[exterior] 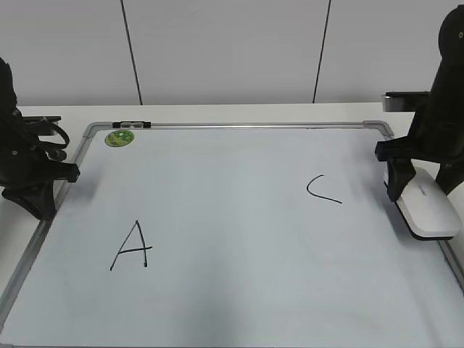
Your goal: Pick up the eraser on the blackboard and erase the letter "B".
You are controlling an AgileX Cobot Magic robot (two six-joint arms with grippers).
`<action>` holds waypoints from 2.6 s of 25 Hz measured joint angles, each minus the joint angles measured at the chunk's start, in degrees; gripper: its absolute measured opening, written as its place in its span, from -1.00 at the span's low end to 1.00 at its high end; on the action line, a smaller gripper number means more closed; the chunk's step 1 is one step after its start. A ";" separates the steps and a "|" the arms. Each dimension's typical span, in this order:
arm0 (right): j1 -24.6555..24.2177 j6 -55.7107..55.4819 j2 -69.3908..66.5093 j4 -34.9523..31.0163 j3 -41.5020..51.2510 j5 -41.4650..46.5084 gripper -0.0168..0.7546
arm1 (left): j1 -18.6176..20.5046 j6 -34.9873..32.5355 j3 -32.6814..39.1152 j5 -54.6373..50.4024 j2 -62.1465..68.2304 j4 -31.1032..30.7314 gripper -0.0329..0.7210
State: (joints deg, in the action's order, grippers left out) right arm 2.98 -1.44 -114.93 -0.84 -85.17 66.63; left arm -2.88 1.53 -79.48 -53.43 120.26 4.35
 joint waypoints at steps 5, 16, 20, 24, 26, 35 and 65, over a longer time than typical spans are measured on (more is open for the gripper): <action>-0.10 0.64 -2.40 -0.36 0.00 -2.03 0.41 | 0.00 0.00 0.00 0.00 0.00 0.00 -0.84; -0.10 0.76 -3.22 -0.46 0.00 -3.91 0.41 | 0.00 0.00 0.00 0.00 0.00 0.00 -0.84; -0.10 0.79 -3.35 -0.46 0.00 -4.69 0.41 | 0.00 0.00 0.00 0.00 0.00 0.00 -0.84; -0.10 0.79 -3.35 -0.46 0.00 -5.19 0.41 | 0.00 0.00 0.00 0.00 0.00 0.00 -0.84; -0.10 0.79 -3.35 -0.46 0.00 -5.86 0.41 | 0.00 0.00 0.00 0.00 0.00 0.00 -0.84; -0.10 0.89 -4.91 -0.46 -0.14 -7.66 0.41 | 0.00 0.00 0.00 0.00 0.00 0.00 -0.84; -0.10 -2.21 3.48 0.34 -0.21 -3.36 0.76 | 0.00 1.68 -3.38 -3.61 -13.93 -7.31 0.45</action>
State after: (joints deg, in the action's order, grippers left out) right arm 2.88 -3.64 -111.45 -0.50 -85.38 63.27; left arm -2.88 3.21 -82.85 -57.04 106.33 -2.96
